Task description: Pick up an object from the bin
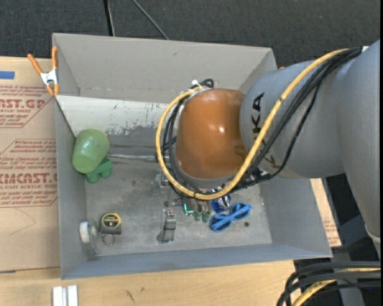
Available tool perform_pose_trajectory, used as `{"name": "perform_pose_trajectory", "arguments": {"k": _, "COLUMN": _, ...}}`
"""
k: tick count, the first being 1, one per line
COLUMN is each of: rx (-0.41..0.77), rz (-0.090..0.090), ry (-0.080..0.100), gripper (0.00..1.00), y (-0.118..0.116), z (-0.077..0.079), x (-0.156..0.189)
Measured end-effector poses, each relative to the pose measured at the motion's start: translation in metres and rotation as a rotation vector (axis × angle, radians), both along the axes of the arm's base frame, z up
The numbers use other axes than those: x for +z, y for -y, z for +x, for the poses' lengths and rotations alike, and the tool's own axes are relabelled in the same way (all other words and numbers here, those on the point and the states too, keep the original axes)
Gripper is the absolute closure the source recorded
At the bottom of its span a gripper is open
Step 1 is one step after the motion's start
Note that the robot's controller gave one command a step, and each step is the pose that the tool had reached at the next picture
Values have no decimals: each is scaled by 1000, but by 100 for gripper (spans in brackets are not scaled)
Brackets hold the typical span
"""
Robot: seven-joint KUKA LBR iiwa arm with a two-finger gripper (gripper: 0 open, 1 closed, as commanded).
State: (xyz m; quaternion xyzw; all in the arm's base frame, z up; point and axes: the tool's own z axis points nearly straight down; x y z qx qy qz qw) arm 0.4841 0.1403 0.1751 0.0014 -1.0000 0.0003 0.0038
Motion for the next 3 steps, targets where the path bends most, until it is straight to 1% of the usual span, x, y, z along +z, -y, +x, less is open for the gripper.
{"name": "perform_pose_trajectory", "arguments": {"k": 1, "rx": 183, "rz": 4, "ry": 14, "gripper": 0, "y": -81, "z": -4, "x": -100}}
{"name": "perform_pose_trajectory", "arguments": {"k": 2, "rx": 180, "rz": 4, "ry": 9, "gripper": 100, "y": -80, "z": -5, "x": -98}}
{"name": "perform_pose_trajectory", "arguments": {"k": 3, "rx": 208, "rz": 5, "ry": 6, "gripper": 100, "y": -79, "z": 1, "x": -104}}
